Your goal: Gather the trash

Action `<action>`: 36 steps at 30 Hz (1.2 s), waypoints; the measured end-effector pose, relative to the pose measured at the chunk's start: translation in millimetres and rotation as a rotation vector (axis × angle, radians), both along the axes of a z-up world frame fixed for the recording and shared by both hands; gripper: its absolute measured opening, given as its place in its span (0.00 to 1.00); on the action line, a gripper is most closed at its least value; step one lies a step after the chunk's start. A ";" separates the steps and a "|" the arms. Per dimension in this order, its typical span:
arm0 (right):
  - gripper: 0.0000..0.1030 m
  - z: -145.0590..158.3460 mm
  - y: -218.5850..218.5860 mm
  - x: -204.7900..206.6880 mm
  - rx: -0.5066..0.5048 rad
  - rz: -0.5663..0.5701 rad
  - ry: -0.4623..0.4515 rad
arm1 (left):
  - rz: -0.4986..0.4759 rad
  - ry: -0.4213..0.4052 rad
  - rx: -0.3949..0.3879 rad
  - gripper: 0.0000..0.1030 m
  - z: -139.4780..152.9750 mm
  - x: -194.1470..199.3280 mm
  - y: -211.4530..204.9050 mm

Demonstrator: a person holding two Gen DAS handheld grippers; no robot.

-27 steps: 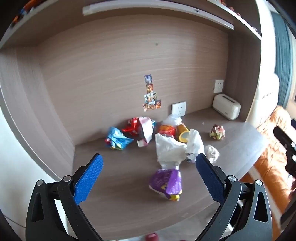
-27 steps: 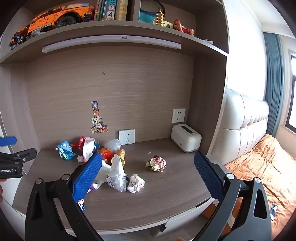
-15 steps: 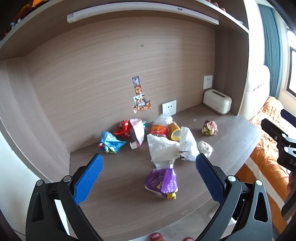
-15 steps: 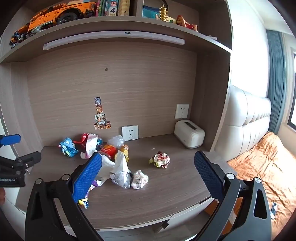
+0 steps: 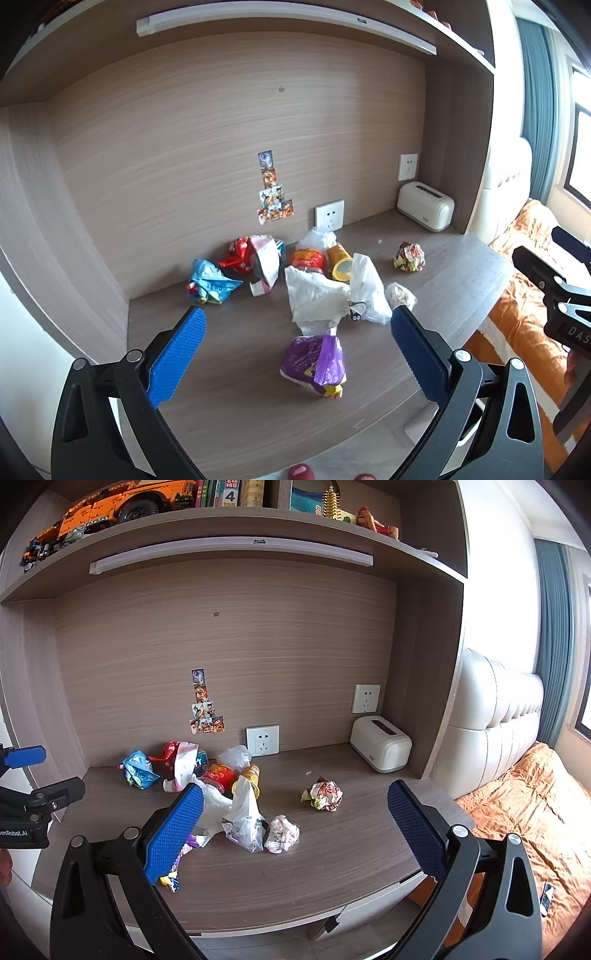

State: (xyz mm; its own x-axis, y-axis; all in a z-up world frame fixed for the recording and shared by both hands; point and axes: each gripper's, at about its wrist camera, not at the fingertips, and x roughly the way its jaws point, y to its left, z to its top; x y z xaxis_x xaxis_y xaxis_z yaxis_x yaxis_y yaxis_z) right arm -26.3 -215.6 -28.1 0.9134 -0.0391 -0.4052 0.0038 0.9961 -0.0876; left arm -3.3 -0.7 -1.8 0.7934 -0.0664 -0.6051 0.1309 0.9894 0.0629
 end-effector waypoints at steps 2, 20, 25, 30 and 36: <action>0.97 1.5 -0.2 0.3 -0.005 -0.002 -0.003 | 0.001 0.001 -0.001 0.95 -0.3 -0.3 -1.5; 0.97 2.7 2.4 -3.0 -0.017 -0.016 -0.013 | 0.009 0.037 -0.077 0.95 -1.5 2.7 9.8; 0.97 3.6 3.2 -1.6 -0.020 -0.010 -0.010 | 0.010 0.033 -0.069 0.95 -1.0 1.1 9.0; 0.97 3.8 3.3 -1.0 -0.019 -0.005 -0.004 | 0.002 0.031 -0.063 0.95 -1.8 0.9 7.1; 0.97 3.7 3.4 -1.4 -0.020 -0.005 -0.003 | -0.001 0.027 -0.063 0.95 -1.1 0.8 6.4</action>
State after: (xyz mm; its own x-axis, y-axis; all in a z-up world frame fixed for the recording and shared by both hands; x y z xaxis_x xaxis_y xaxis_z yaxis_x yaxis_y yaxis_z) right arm -27.7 -212.2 -24.5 0.9145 -0.0513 -0.4014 0.0087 0.9942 -0.1070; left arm -2.5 5.6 -2.9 0.7770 -0.1055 -0.6206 0.1322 0.9912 -0.0030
